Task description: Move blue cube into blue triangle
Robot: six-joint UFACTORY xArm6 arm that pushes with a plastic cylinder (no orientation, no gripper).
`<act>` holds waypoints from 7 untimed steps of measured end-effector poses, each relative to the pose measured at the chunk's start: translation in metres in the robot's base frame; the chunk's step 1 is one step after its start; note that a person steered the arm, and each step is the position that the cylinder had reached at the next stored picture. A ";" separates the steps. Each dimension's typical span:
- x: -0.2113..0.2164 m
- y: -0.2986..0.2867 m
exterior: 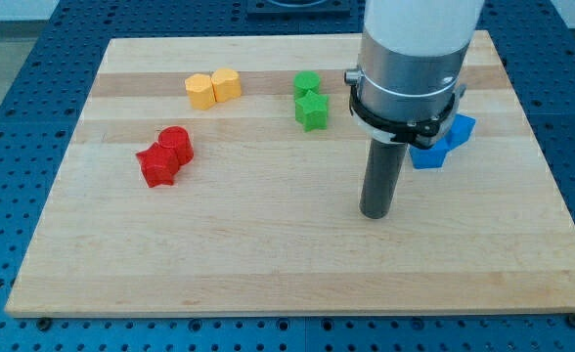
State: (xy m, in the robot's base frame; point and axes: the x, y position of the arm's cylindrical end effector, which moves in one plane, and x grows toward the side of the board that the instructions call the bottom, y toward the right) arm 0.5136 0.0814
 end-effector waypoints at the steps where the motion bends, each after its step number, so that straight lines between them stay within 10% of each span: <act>1: -0.023 0.000; 7: -0.077 0.037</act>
